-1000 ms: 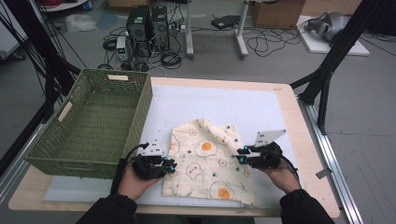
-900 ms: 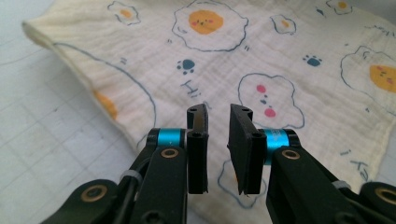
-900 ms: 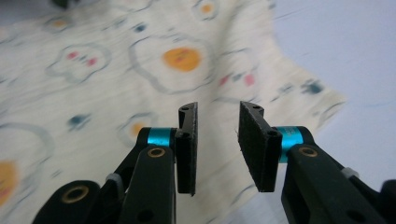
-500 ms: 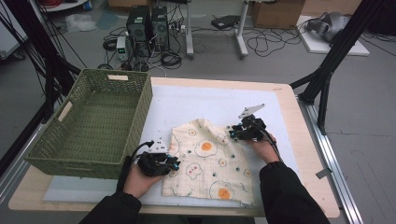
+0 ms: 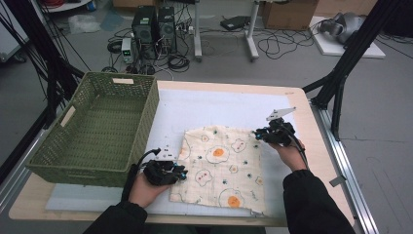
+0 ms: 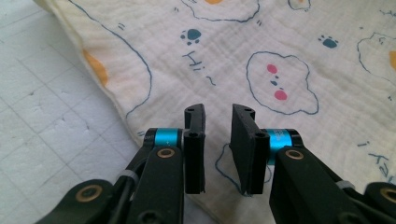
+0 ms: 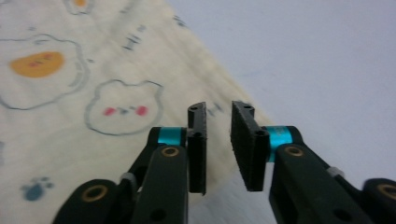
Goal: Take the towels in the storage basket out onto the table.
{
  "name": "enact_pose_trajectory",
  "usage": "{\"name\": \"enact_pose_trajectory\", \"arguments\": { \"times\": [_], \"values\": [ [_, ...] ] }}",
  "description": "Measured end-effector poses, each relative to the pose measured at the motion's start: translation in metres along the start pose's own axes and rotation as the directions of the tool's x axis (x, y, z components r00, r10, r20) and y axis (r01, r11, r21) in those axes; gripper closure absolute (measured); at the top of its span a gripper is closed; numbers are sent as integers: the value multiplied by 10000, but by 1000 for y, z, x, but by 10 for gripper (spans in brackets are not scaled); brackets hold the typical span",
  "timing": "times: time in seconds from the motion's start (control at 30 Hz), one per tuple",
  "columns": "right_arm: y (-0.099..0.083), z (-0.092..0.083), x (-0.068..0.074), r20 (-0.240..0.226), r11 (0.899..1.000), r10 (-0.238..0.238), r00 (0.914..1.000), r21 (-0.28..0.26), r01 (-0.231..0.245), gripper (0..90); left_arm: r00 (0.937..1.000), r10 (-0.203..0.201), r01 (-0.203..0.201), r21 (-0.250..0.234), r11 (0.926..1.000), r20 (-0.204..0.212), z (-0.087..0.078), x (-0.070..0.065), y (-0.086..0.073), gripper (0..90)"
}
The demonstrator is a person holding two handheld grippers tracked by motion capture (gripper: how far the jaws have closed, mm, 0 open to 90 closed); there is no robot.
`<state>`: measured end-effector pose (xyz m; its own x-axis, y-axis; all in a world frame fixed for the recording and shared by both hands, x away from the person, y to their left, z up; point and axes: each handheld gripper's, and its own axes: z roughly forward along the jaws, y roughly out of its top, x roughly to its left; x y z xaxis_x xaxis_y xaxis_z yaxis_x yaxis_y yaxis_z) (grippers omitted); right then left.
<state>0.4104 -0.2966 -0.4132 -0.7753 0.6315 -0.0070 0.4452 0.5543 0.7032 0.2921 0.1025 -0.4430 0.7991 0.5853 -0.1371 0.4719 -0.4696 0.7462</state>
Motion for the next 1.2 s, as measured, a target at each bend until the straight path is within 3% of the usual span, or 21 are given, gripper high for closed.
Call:
{"name": "enact_pose_trajectory", "arguments": {
  "times": [0.07,0.17,0.27,0.4,0.43,0.5,0.7,0.77,0.8,0.93,1.0,1.07,1.2],
  "values": [
    [4,3,13,-521,9993,-305,9982,-242,293,704,10000,-27,27,-9,10000,6,0,0,-1,729],
    [8,8,36,-1482,9963,-831,9855,-326,791,649,10000,-64,64,9,10000,19,0,-1,-1,727],
    [10,10,59,-2617,9926,-1210,9575,-189,1202,588,9999,16,-16,-10,10000,-152,0,-1,-2,769],
    [12,7,88,-3293,9801,-1918,9246,-146,1982,558,9997,8,-8,19,10000,-256,-1,0,-3,876],
    [11,6,95,-3330,9755,-2109,9191,-120,2195,559,9996,12,-11,30,10000,-265,-1,-1,-3,887],
    [4,5,104,-3163,9689,-2443,9167,-403,2443,572,9998,-29,30,48,10000,-178,-2,-2,-4,892],
    [-28,-4,116,-3402,9695,-2353,9104,-165,2444,581,9981,154,-178,399,9990,591,-10,-12,-9,895],
    [-39,-8,121,-3517,9665,-2399,9049,7,2566,592,9976,211,-227,236,9995,656,-13,-14,-10,894],
    [-45,-10,123,-3448,9659,-2423,9068,16,2587,596,9974,222,-234,176,9996,692,-15,-14,-9,892],
    [-53,-15,125,-3291,9658,-2526,9099,-296,2574,769,9998,23,-18,-219,9998,192,-15,-8,-3,828],
    [-54,-15,125,-3485,9640,-2589,9009,-346,2636,875,9998,-87,78,-519,9986,-178,-14,-4,0,778],
    [-55,-17,126,-3481,9607,-2703,8976,-360,2753,887,9989,-146,114,-730,9973,-443,-11,-2,5,775],
    [-61,-25,126,-4039,9587,-2721,8734,-360,2820,891,9945,-514,417,-1049,9936,-910,-2,3,18,789]
  ]
}}
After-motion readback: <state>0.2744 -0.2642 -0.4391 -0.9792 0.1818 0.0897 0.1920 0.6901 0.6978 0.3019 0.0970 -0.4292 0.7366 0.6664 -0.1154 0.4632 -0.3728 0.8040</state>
